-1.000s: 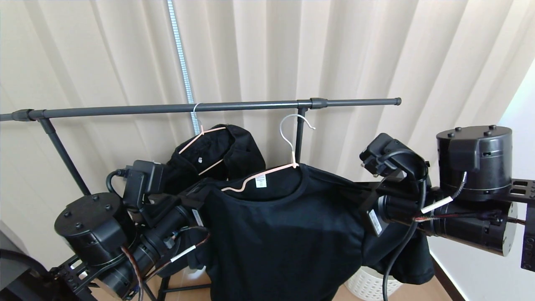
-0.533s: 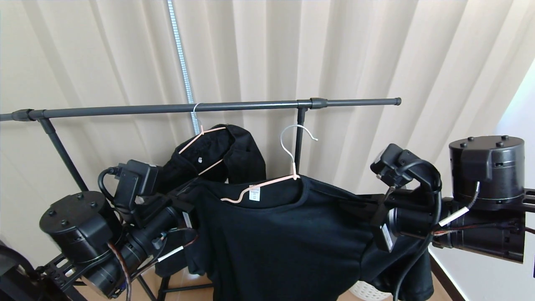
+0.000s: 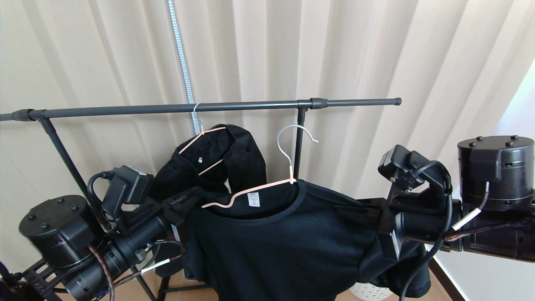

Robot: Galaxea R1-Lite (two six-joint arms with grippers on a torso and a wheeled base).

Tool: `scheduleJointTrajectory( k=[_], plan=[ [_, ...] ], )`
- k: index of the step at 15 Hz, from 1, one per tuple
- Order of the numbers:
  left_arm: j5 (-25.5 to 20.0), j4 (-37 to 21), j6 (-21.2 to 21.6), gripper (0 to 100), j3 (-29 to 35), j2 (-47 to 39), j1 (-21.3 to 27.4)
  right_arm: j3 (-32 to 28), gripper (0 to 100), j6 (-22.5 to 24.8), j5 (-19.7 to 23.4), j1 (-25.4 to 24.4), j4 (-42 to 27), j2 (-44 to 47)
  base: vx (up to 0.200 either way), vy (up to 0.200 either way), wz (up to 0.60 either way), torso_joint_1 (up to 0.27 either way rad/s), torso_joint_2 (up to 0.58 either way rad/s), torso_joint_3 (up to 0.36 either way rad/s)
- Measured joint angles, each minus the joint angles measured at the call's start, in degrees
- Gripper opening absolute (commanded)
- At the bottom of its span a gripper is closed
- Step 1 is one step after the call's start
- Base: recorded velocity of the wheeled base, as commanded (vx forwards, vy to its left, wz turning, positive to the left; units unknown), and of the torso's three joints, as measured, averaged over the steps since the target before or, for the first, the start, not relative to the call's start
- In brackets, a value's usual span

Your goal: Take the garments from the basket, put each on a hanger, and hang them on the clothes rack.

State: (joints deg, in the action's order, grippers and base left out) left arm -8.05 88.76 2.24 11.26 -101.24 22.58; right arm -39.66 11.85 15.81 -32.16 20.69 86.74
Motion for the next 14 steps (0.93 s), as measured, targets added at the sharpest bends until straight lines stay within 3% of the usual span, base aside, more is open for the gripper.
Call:
scheduleJointTrajectory(
  k=[8,9,12,14],
  plan=[
    [0.0,-2.1,-0.3,0,-1.4,2.9,2.2,-0.1,0,-1.7,0.1,-2.0,2.0,3.9,0.000,0.000,0.00,0.000,0.00,0.000],
    [0.1,-4.6,-0.2,0,-0.4,3.4,2.6,-0.1,0,-3.2,0.1,-2.6,4.4,4.5,0.000,0.000,0.00,0.000,0.00,0.000],
    [0.3,-19.4,0.0,0,6.9,5.7,2.9,1.3,0,-5.9,0.2,-3.6,8.9,5.4,0.000,0.000,0.00,0.000,0.00,0.000],
    [0.3,-32.0,0.9,0,14.1,7.6,2.5,2.4,0,-6.1,0.4,-3.0,9.9,5.2,0.000,0.000,0.00,0.000,0.00,0.000]
  ],
)
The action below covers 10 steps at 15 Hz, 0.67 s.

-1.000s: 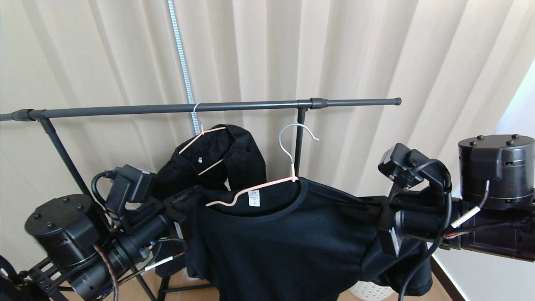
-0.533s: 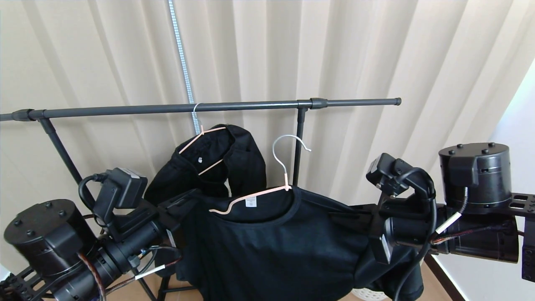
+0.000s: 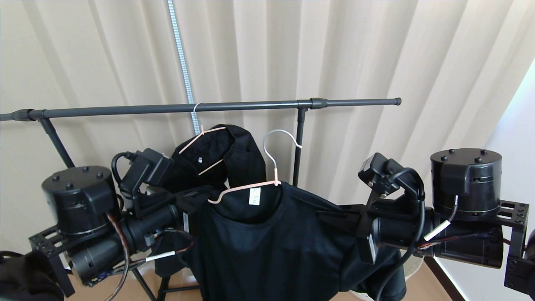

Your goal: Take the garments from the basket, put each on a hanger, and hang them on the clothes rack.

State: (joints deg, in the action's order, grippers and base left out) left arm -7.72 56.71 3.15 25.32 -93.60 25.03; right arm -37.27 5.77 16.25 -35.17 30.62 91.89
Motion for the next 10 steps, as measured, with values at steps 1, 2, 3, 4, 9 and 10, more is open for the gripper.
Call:
scheduleJointTrajectory(
  k=[1,2,3,4,9,10],
  plan=[
    [0.0,-7.2,1.0,0,3.9,1.1,-0.4,0.2,0,0.0,0.7,0.6,0.1,-0.3,0.000,0.000,0.00,0.000,0.00,0.000],
    [0.0,-14.0,2.1,0,8.0,2.3,-0.6,0.3,0,-0.1,1.7,1.4,0.5,-0.6,0.000,0.000,0.00,0.000,0.00,0.000],
    [0.1,-18.9,3.0,0,11.4,3.6,-0.8,0.4,0,-0.1,2.3,2.0,1.1,-0.9,0.000,0.000,0.00,0.000,0.00,0.000],
    [0.2,-21.4,3.3,0,13.6,4.6,-0.1,0.6,0,-0.4,2.6,2.2,2.5,-0.9,0.000,0.000,0.00,0.000,0.00,0.000],
    [2.1,-27.8,3.3,0,18.6,6.6,7.5,2.1,0,-2.8,2.1,2.0,7.1,1.0,0.000,0.000,0.00,0.000,0.00,0.000],
    [3.3,-28.7,3.3,0,19.3,6.7,9.1,2.1,0,-2.8,1.1,1.8,7.7,1.4,0.000,0.000,0.00,0.000,0.00,0.000]
  ],
)
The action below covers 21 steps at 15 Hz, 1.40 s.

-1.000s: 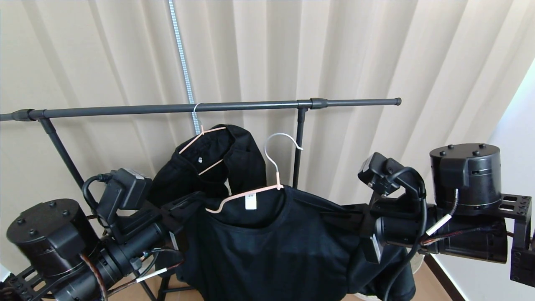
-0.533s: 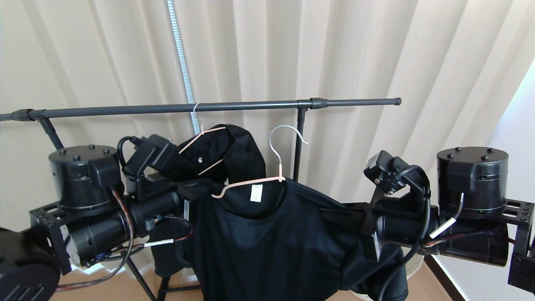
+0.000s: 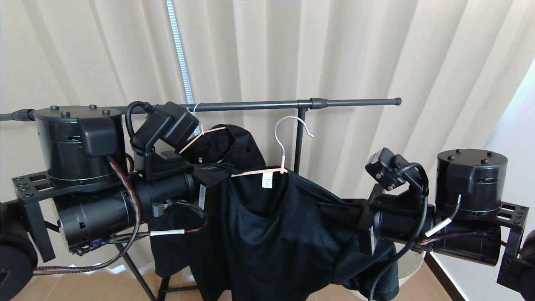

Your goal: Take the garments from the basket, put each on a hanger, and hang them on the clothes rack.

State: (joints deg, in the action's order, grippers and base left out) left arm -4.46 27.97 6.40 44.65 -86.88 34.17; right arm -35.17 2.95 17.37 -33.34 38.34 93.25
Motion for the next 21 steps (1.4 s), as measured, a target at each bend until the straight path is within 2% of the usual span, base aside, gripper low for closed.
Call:
scheduleJointTrajectory(
  k=[1,2,5,7,9,12,15,19,21],
  plan=[
    [1.5,-1.0,0.0,0,0.7,0.0,1.6,0.0,0,0.0,-1.5,-0.1,0.3,0.2,0.000,0.000,0.00,0.000,0.00,0.000],
    [3.8,-1.7,0.0,0,1.4,0.0,2.9,0.0,0,0.1,-4.7,-0.4,0.4,0.3,0.000,0.000,0.00,0.000,0.00,0.000],
    [6.4,-2.2,-0.1,0,2.3,0.0,4.6,-0.2,0,0.8,-14.5,-2.5,0.7,0.3,0.000,0.000,0.00,0.000,0.00,0.000],
    [8.0,-2.4,-0.2,0,2.5,-0.1,4.8,0.2,0,2.7,-17.4,-3.7,3.7,0.4,0.000,0.000,0.00,0.000,0.00,0.000],
    [8.1,-2.4,-0.7,0,2.6,-0.2,5.9,1.0,0,2.9,-17.9,-5.0,6.6,1.4,0.000,0.000,0.00,0.000,0.00,0.000],
    [9.7,-2.5,-4.7,0,4.7,-1.7,8.3,2.7,0,2.8,-19.4,-6.9,16.9,5.5,0.000,0.000,0.00,0.000,0.00,0.000],
    [10.4,-2.5,-6.8,0,6.3,-3.4,9.4,4.8,0,2.7,-19.2,-7.5,23.6,9.0,0.000,0.000,0.00,0.000,0.00,0.000],
    [10.6,-2.5,-7.9,0,7.1,-4.3,10.1,5.6,0,1.2,-17.8,-7.3,24.3,10.0,0.000,0.000,0.00,0.000,0.00,0.000],
    [10.5,-2.4,-7.8,0,7.0,-4.3,10.1,6.2,0,1.0,-15.3,-6.5,24.3,9.2,0.000,0.000,0.00,0.000,0.00,0.000]
  ],
)
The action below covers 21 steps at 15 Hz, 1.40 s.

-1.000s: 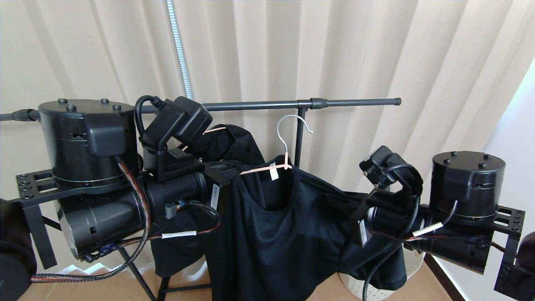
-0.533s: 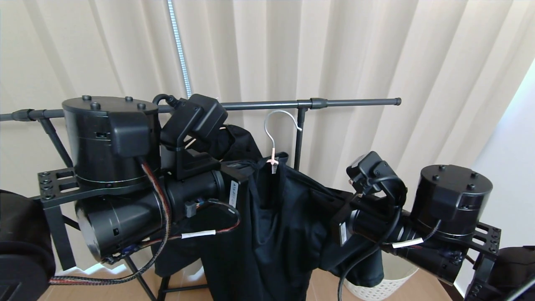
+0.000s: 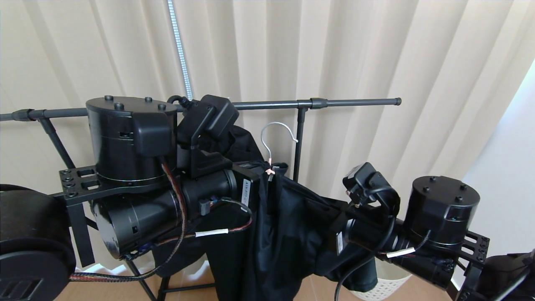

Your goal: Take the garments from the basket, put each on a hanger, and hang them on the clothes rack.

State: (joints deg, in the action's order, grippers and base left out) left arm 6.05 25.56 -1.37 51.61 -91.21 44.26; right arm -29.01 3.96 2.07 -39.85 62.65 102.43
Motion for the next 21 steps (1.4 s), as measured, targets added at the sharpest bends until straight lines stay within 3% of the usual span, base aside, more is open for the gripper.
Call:
scheduleJointTrajectory(
  k=[4,5,12,14,16,17,21],
  plan=[
    [-0.1,0.0,1.1,0,-0.4,0.7,0.0,0.7,0,-0.9,3.3,1.9,0.0,-2.6,0.000,0.000,0.00,0.000,0.00,0.000],
    [-0.1,0.0,1.8,100,-0.5,0.9,0.0,0.7,0,-0.9,3.4,2.2,0.0,-3.0,0.000,0.000,0.00,0.000,0.00,0.000],
    [-0.1,0.2,3.2,100,-2.5,3.3,-0.1,0.3,0,-0.8,5.6,5.6,-0.1,-3.7,0.000,0.000,0.00,0.000,0.00,0.000],
    [-0.3,0.2,3.3,100,-3.4,4.8,-1.6,0.2,0,-0.7,10.5,8.9,-0.1,-3.6,0.000,0.000,0.00,0.000,0.00,0.000],
    [-2.3,0.2,3.3,100,-4.4,6.2,-6.3,0.4,0,-0.6,17.1,13.6,-0.2,-3.7,0.000,0.000,0.00,0.000,0.00,0.000],
    [-6.0,0.2,3.3,100,-5.0,6.9,-9.7,0.4,0,-0.5,20.5,16.1,-0.2,-3.8,0.000,0.000,0.00,0.000,0.00,0.000],
    [-31.6,0.5,3.4,100,-9.1,7.9,-25.7,0.6,0,-0.4,34.1,24.6,-0.2,-4.0,0.000,0.000,0.00,0.000,0.00,0.000]
  ],
)
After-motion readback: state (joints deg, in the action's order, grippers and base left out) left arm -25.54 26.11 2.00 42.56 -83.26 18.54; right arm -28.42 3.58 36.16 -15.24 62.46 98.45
